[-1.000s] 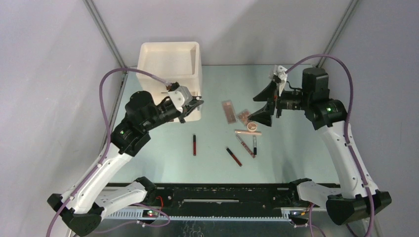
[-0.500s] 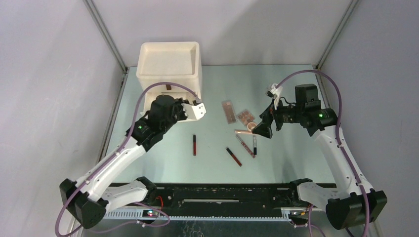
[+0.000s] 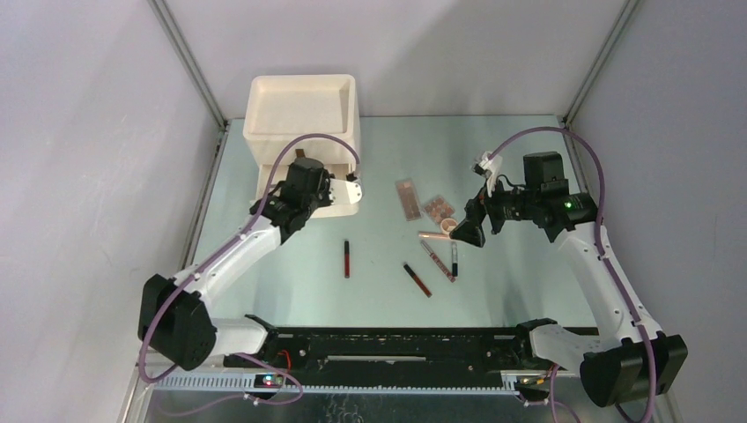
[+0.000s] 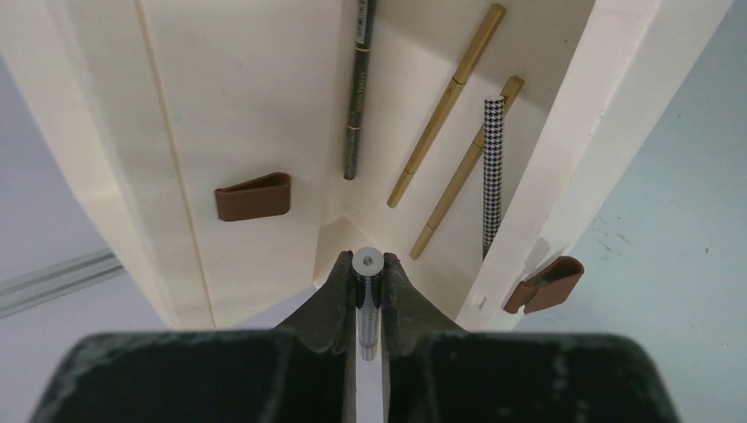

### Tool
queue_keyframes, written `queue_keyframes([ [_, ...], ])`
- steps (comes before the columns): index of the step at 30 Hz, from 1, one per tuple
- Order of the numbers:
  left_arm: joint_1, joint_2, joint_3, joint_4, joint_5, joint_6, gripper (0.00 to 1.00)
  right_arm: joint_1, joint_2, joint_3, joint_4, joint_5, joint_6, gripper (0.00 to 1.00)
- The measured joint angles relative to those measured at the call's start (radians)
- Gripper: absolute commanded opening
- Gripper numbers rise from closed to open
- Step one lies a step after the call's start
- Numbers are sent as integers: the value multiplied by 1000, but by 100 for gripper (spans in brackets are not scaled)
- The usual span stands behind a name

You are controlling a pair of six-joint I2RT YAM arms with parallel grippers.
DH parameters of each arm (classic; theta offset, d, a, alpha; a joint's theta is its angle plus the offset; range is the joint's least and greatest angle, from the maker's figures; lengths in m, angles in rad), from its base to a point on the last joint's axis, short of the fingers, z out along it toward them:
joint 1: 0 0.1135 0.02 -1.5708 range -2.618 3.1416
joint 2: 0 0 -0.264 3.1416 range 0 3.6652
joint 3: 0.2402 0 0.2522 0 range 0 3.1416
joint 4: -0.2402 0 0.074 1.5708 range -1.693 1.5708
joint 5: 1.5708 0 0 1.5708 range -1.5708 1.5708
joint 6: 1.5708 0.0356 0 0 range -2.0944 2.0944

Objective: Organize the makeup
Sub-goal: Place the makeup in the drawer.

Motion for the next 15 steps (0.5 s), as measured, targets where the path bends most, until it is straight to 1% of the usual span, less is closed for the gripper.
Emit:
queue_keyframes([
  [6,21,64,0,9,1,0,22,0,11,-8,0,17,-2,100],
  [8,24,78,0,10,2,0,29,0,12,-9,0,21,-2,100],
  [11,29,85,0,11,2,0,43,0,13,-9,0,27,-2,100],
  [13,31,84,0,12,2,0,56,0,13,-9,0,31,-2,100],
  [15,33,80,0,11,5,-2,66,0,13,-9,0,32,-3,100],
])
